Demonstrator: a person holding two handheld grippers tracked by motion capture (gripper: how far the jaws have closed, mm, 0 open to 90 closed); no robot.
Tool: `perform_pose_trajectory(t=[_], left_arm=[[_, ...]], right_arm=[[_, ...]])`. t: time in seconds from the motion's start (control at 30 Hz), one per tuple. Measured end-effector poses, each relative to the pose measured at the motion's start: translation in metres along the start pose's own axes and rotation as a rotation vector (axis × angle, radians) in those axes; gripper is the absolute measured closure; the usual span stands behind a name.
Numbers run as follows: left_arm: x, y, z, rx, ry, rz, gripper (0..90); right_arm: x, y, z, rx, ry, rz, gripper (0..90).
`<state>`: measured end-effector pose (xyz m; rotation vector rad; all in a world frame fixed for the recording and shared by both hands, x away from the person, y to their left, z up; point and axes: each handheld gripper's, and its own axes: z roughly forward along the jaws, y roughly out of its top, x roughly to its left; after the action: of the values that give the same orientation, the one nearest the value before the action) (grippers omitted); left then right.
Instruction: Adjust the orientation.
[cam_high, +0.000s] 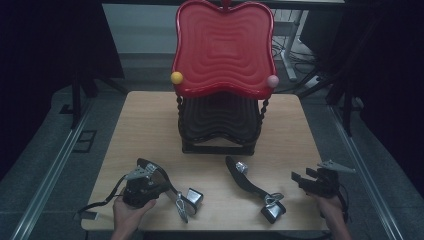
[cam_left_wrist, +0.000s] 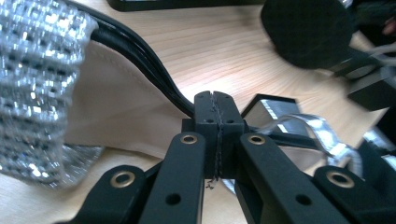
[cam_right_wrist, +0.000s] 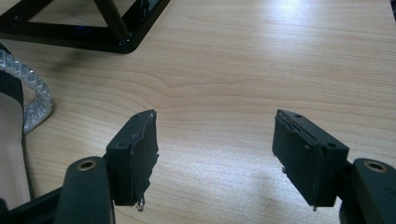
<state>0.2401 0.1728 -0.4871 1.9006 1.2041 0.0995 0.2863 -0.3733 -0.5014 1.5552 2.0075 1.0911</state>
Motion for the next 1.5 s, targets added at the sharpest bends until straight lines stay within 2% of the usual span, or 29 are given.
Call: perform_pose_trajectory(t=[0.13,0.33,0.5,0.67,1.0,1.17,1.3,1.37,1.5], left_arm=[[0.0,0.004,0.012,0.016,-0.022,-0.002,90.0],[0.001,0.007,0.015,0.02,-0.03,-0.013,90.0],[0.001,0.007,0.008,0.023,-0.001,-0.002,90.0],[0.001,0.005,0.003,0.039,0.025,0.017,90.0],[0.008,0.016,0.015,0.011,0.003,-0.035,90.0],[0.017,0.023,0.033,0.046,0.02,-0.049,90.0],[0.02,0.03,0.026,0.01,0.007,-0.074,90.0],[0.017,0.035,0.021,0.015,0.021,-0.058,90.0],[0.001,0.051,0.017,0.003,0.006,-0.026,90.0]], right_arm=[[0.0,0.0,0.0,0.006,0.0,-0.003,31.1],[-0.002,0.0,0.0,0.005,0.0,0.014,31.3],[0.0,0.002,-0.002,-0.01,-0.001,0.014,31.4],[-0.006,0.001,0.001,0.002,0.002,0.027,31.4],[-0.007,0.001,-0.002,-0.009,-0.001,0.039,31.5],[-0.008,0.002,-0.001,-0.008,0.001,0.038,31.5],[-0.009,0.001,-0.003,-0.011,-0.004,0.04,31.4],[-0.011,0.001,-0.003,-0.014,-0.005,0.044,31.4],[-0.012,0.002,-0.003,-0.014,-0.004,0.051,31.4]])
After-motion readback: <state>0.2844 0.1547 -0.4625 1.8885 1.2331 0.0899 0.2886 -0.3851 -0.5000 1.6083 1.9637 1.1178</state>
